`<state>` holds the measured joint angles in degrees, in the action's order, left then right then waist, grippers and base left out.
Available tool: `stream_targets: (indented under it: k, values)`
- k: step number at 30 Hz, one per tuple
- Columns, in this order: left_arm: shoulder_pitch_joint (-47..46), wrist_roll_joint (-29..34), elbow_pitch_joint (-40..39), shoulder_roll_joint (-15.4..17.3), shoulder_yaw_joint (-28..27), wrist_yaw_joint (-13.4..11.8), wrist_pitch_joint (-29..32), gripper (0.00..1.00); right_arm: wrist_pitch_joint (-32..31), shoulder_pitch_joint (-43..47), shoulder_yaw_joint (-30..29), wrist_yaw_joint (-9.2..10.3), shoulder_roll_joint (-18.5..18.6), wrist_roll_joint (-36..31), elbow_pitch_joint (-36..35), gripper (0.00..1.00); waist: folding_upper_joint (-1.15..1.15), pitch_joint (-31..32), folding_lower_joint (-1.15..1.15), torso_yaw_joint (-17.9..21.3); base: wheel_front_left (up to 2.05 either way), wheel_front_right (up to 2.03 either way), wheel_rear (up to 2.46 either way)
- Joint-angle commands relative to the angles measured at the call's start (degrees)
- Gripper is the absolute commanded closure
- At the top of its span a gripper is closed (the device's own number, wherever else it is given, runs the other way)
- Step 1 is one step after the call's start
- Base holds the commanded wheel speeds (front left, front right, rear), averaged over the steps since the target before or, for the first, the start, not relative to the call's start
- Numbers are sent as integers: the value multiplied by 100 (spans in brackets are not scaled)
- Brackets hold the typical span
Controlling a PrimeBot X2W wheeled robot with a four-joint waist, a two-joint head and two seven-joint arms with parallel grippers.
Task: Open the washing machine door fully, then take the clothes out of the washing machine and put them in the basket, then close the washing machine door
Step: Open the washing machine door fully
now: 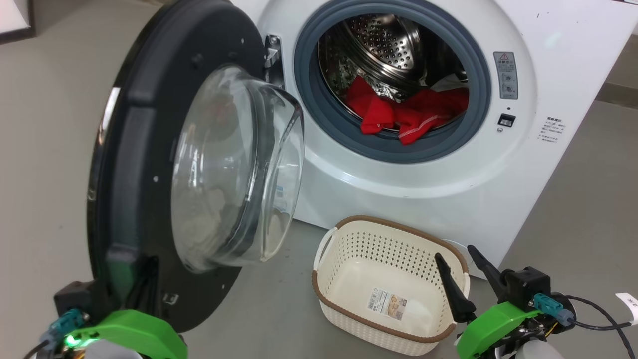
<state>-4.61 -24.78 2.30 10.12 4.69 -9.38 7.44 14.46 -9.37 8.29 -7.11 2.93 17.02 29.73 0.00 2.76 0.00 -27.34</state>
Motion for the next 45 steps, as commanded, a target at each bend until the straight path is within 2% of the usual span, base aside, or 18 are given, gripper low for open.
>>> stream_targets:
  k: [1, 14, 28, 45]
  values:
    - [-108, 12, -64, 215, -364, -141, -58, 100, 54, -74, 84, -37, -5, -52, -110, 0, 0, -6, 0, 16, 0, 0, 0]
    - [-295, -279, 388, 489, -823, -101, -211, 100, 54, 21, -44, -37, -5, -103, -139, 0, 0, -140, 0, 90, 0, 0, 0]
    - [-775, -589, 1303, 804, -1386, -54, -648, 100, 54, -58, -59, -37, -5, -345, -85, 0, 0, -354, 0, 291, 0, 0, 0]
    - [-1756, -745, 2839, 1269, -1582, 271, -1165, 100, 54, -211, -165, -37, -5, -633, -87, 0, 0, -682, 0, 397, 0, 0, 0]
